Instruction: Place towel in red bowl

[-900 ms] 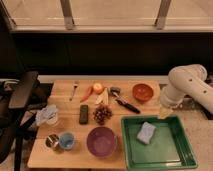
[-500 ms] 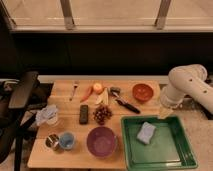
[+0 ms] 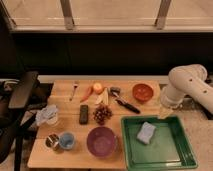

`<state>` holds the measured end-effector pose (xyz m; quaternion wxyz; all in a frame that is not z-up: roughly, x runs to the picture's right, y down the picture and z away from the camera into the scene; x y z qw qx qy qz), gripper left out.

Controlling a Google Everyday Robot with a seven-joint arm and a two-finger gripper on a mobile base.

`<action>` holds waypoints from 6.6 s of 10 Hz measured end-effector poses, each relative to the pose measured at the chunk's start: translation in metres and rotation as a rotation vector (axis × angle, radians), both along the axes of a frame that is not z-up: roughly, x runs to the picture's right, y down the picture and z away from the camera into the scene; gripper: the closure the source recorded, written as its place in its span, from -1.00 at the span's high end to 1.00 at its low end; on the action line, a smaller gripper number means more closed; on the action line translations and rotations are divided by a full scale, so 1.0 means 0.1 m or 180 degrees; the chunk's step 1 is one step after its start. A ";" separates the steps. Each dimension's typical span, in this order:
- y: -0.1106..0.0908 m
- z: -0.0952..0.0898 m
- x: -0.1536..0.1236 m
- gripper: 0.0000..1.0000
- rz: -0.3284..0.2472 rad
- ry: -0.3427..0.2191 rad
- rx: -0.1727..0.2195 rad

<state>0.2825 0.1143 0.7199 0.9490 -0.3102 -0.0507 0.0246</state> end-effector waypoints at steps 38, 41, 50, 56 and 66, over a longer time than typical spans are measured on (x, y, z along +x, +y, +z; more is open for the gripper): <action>-0.57 -0.35 -3.41 0.11 -0.0477 -0.1721 0.0280; -0.70 -0.51 -4.11 0.11 -0.0602 -0.2056 0.0391; -0.62 -0.54 -5.32 0.11 -0.0989 -0.2550 0.0331; -0.24 -0.26 -5.35 0.11 -0.0822 -0.2553 0.0146; 0.16 0.21 -5.70 0.08 -0.0697 -0.2710 -0.0189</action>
